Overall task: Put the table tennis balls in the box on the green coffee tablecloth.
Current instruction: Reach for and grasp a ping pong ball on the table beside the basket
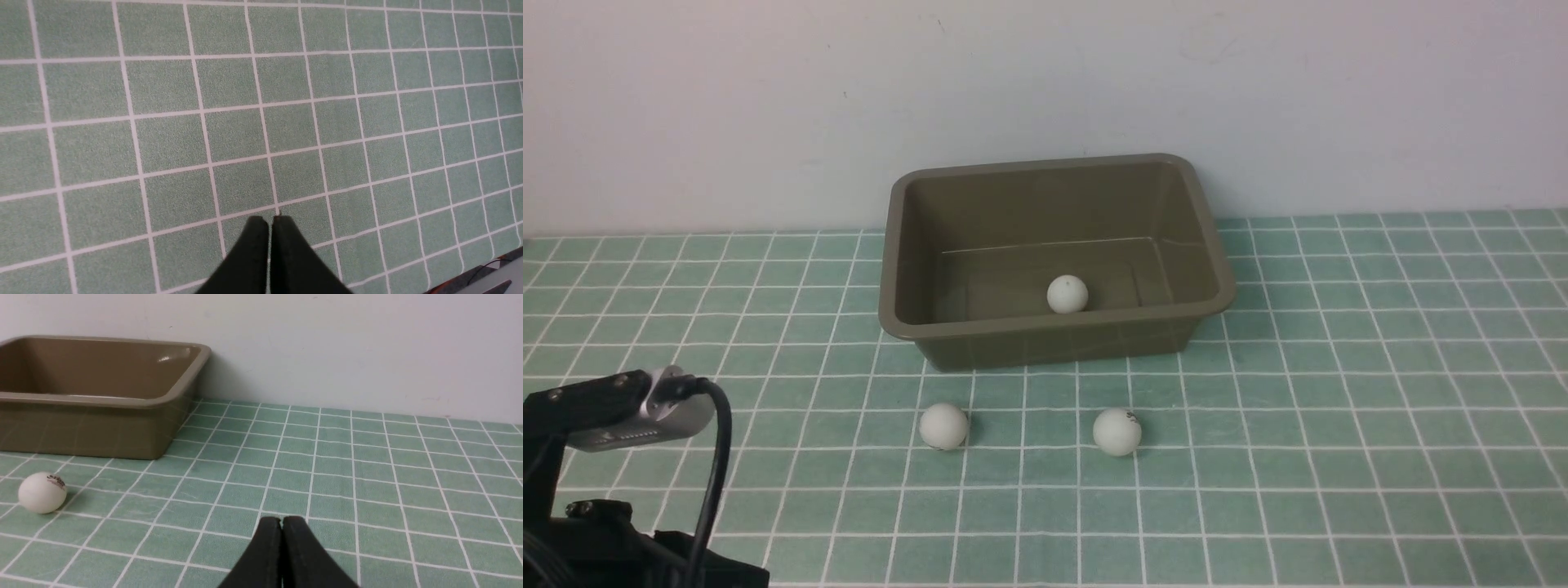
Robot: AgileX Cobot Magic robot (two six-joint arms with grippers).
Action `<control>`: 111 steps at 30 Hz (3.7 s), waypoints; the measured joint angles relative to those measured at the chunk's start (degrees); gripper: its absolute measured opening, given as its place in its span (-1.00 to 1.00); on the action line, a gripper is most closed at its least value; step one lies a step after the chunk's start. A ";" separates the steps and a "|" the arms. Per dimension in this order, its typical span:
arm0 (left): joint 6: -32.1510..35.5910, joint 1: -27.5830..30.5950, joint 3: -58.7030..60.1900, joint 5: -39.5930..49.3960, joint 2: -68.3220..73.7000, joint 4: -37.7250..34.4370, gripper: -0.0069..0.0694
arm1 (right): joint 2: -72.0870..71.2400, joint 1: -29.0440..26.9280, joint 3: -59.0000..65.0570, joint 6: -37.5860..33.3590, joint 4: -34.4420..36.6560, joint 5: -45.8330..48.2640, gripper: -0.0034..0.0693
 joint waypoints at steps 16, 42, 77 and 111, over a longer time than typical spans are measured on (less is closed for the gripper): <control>-2.85 0.00 -2.32 2.00 0.61 0.31 -0.83 | -0.01 -1.83 -0.05 0.00 2.51 0.55 -0.95; -28.85 -25.79 -27.89 -17.48 45.49 22.27 0.12 | -0.06 -1.93 -0.05 0.00 2.51 0.66 -0.95; -37.76 -25.95 -28.36 -27.66 48.60 25.76 -0.46 | -0.06 -1.93 -0.05 0.00 2.86 0.75 -0.95; -42.05 -24.61 -28.76 -42.79 60.33 25.70 0.11 | -0.06 -1.93 -0.05 0.00 2.90 0.79 -0.95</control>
